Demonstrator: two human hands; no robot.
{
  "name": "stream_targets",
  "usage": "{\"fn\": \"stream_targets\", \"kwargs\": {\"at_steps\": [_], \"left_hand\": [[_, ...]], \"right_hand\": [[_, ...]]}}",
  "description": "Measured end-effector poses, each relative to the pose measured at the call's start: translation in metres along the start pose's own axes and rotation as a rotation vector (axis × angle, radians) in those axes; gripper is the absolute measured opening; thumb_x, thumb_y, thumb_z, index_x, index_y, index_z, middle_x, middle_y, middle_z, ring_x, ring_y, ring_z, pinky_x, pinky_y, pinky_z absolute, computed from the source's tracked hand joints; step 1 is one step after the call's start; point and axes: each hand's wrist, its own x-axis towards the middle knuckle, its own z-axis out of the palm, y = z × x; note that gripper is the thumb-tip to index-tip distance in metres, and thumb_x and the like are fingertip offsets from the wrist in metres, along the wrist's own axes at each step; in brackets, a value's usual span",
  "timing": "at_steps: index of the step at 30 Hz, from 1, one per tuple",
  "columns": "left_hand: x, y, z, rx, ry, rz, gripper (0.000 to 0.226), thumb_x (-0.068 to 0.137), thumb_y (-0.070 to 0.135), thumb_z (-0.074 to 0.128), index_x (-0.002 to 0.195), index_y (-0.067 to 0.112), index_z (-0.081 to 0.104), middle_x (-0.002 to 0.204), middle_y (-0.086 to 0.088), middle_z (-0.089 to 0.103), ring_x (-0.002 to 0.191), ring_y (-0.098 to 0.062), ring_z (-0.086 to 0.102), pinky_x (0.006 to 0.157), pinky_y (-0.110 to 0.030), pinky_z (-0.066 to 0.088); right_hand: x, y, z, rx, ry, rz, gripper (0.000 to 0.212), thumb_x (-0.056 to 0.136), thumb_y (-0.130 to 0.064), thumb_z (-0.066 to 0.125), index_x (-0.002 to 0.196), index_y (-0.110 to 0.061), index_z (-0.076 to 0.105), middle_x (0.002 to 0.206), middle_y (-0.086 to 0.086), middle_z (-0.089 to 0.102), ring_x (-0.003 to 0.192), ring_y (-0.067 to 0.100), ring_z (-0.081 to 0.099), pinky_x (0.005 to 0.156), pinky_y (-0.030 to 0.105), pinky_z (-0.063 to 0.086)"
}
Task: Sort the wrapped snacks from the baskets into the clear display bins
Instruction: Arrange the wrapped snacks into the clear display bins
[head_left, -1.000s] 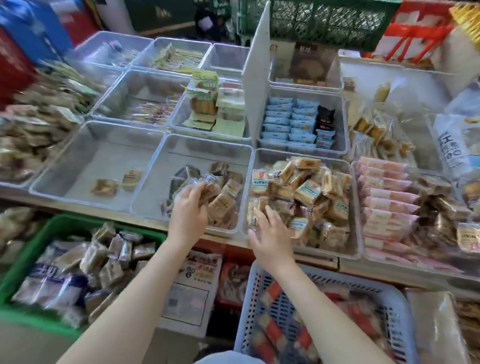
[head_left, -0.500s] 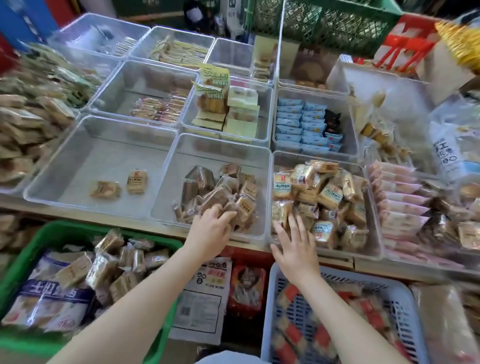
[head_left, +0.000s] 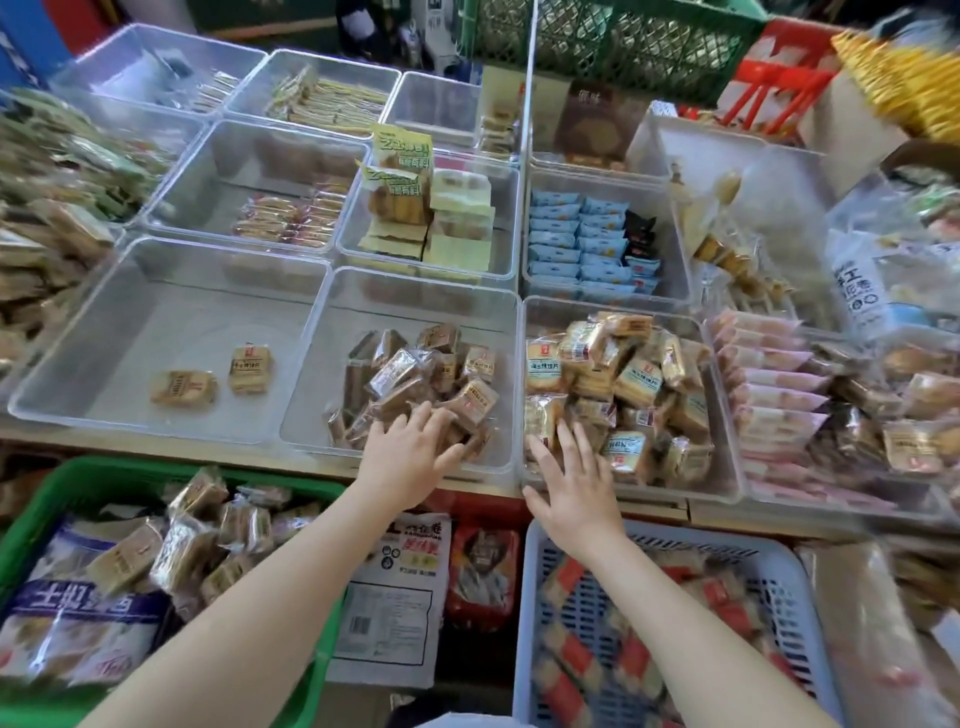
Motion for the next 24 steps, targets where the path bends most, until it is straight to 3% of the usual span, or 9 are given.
{"fn": "stream_targets", "kwargs": {"at_steps": [3, 5, 7, 9, 12, 14, 16, 19, 24], "left_hand": [[0.000, 0.028, -0.016, 0.040, 0.173, -0.024, 0.048, 0.098, 0.049, 0.034, 0.126, 0.018, 0.057, 0.132, -0.007, 0.056, 0.120, -0.026, 0.051, 0.094, -0.042, 0.042], [-0.003, 0.060, -0.026, -0.060, 0.271, 0.035, 0.034, 0.097, 0.037, 0.042, 0.115, 0.015, 0.062, 0.113, -0.005, 0.061, 0.100, -0.024, 0.058, 0.079, -0.036, 0.045], [-0.004, 0.099, -0.035, -0.181, 0.206, 0.078, 0.029, 0.099, 0.034, 0.044, 0.115, 0.018, 0.062, 0.109, -0.001, 0.063, 0.093, -0.020, 0.061, 0.073, -0.033, 0.047], [0.001, 0.144, -0.042, -0.196, 0.110, 0.129, 0.027, 0.100, 0.038, 0.044, 0.111, 0.023, 0.064, 0.103, 0.003, 0.066, 0.090, -0.017, 0.062, 0.070, -0.031, 0.049], [0.013, 0.216, -0.042, -0.184, 0.077, 0.233, 0.021, 0.099, 0.036, 0.046, 0.104, 0.025, 0.064, 0.097, 0.007, 0.066, 0.089, -0.017, 0.062, 0.064, -0.029, 0.044], [0.023, 0.264, -0.037, -0.176, 0.047, 0.281, 0.021, 0.100, 0.034, 0.047, 0.107, 0.025, 0.064, 0.095, 0.009, 0.064, 0.085, -0.015, 0.060, 0.063, -0.029, 0.044], [0.034, 0.310, -0.031, -0.141, 0.016, 0.300, 0.023, 0.101, 0.035, 0.046, 0.109, 0.024, 0.064, 0.096, 0.008, 0.064, 0.084, -0.014, 0.057, 0.063, -0.028, 0.042], [0.046, 0.366, -0.018, -0.109, -0.033, 0.307, 0.019, 0.101, 0.035, 0.044, 0.105, 0.025, 0.061, 0.100, 0.007, 0.063, 0.089, -0.015, 0.058, 0.064, -0.028, 0.042], [0.059, 0.423, -0.002, -0.021, -0.120, 0.299, 0.022, 0.100, 0.031, 0.042, 0.102, 0.026, 0.063, 0.098, 0.007, 0.064, 0.088, -0.015, 0.059, 0.066, -0.031, 0.051]], "right_hand": [[-0.004, 0.004, -0.009, 0.131, -0.046, -0.051, 0.062, 0.102, -0.044, 0.039, 0.157, -0.039, 0.011, 0.167, 0.002, -0.012, 0.152, 0.021, -0.020, 0.122, 0.053, 0.002], [-0.013, 0.014, -0.018, 0.294, 0.023, -0.088, 0.051, 0.102, -0.033, 0.044, 0.152, -0.032, 0.035, 0.164, 0.003, 0.020, 0.153, 0.021, 0.007, 0.123, 0.049, 0.013], [-0.024, 0.035, -0.025, 0.390, 0.183, -0.117, 0.034, 0.100, -0.024, 0.047, 0.131, -0.019, 0.059, 0.136, 0.002, 0.053, 0.133, 0.020, 0.041, 0.113, 0.041, 0.031], [-0.036, 0.070, -0.027, 0.412, 0.309, -0.096, 0.025, 0.098, -0.021, 0.048, 0.108, -0.013, 0.069, 0.111, 0.002, 0.064, 0.110, 0.021, 0.054, 0.100, 0.040, 0.041], [-0.051, 0.150, -0.032, 0.434, 0.452, 0.048, 0.027, 0.090, -0.024, 0.044, 0.087, -0.013, 0.068, 0.091, 0.001, 0.064, 0.090, 0.023, 0.057, 0.081, 0.040, 0.045], [-0.058, 0.215, -0.038, 0.440, 0.534, 0.184, 0.023, 0.086, -0.019, 0.047, 0.089, -0.010, 0.068, 0.093, 0.005, 0.062, 0.091, 0.027, 0.055, 0.077, 0.037, 0.042], [-0.061, 0.282, -0.044, 0.327, 0.573, 0.343, 0.027, 0.085, -0.011, 0.056, 0.110, -0.008, 0.066, 0.111, 0.012, 0.060, 0.104, 0.033, 0.053, 0.085, 0.041, 0.046], [-0.056, 0.367, -0.053, 0.161, 0.514, 0.598, 0.057, 0.084, -0.009, 0.057, 0.140, -0.013, 0.045, 0.145, 0.022, 0.039, 0.132, 0.039, 0.037, 0.107, 0.050, 0.038], [-0.033, 0.447, -0.040, 0.029, 0.283, 0.646, 0.067, 0.091, -0.009, 0.054, 0.149, -0.029, 0.026, 0.158, 0.023, 0.020, 0.138, 0.042, 0.032, 0.116, 0.052, 0.026]]}}
